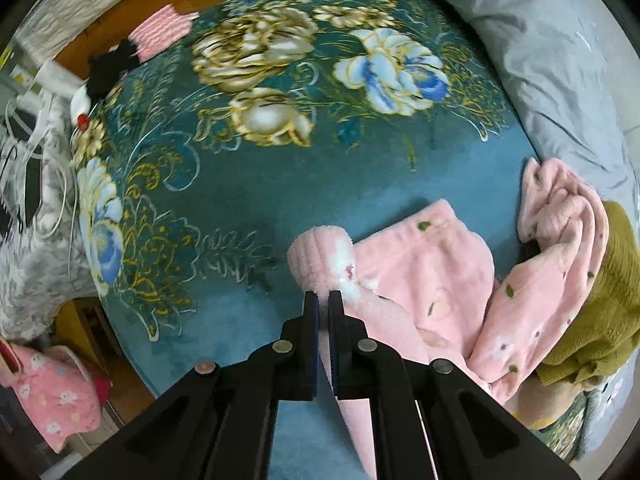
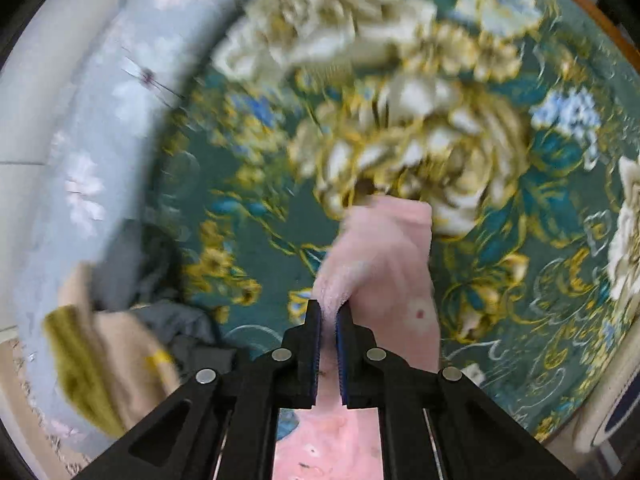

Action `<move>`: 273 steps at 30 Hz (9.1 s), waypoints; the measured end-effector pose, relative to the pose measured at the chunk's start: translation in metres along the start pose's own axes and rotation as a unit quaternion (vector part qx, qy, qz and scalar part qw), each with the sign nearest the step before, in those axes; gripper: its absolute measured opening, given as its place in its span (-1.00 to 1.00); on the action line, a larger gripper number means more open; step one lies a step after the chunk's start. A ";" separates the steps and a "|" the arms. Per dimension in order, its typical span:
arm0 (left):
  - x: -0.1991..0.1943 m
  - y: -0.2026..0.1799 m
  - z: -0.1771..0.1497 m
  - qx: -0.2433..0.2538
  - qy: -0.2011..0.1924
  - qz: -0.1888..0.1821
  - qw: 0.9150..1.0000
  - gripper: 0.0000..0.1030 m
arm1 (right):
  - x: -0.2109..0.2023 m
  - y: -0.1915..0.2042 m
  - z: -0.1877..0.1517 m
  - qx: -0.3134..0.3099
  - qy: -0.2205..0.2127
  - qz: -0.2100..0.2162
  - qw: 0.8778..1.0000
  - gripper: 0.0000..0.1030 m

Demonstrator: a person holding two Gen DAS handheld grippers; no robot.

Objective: Fold clothes

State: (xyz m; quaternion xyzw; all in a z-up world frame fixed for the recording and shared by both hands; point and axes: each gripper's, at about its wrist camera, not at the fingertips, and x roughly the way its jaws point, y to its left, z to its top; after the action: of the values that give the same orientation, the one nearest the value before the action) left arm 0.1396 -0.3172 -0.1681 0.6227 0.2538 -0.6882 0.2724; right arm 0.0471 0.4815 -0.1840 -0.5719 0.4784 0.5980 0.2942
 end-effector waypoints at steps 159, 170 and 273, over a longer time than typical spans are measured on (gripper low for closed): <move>0.026 0.002 0.017 0.008 0.085 -0.197 0.977 -0.19 | -0.052 0.315 -0.335 -0.524 0.050 0.181 0.831 -0.87; 0.002 -0.010 -0.009 0.074 0.096 -0.184 0.975 -0.19 | 0.018 0.072 -0.274 -0.326 0.097 0.047 0.939 -0.87; 0.095 -0.137 0.105 -0.067 0.110 -0.086 0.988 -0.18 | 0.094 0.008 0.037 0.061 0.025 -0.079 0.995 -0.85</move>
State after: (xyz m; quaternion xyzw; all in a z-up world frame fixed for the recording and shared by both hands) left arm -0.0379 -0.2962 -0.2509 0.6511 0.3804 -0.6174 0.2239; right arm 0.0084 0.4938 -0.2767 -0.6034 0.4745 0.5282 0.3629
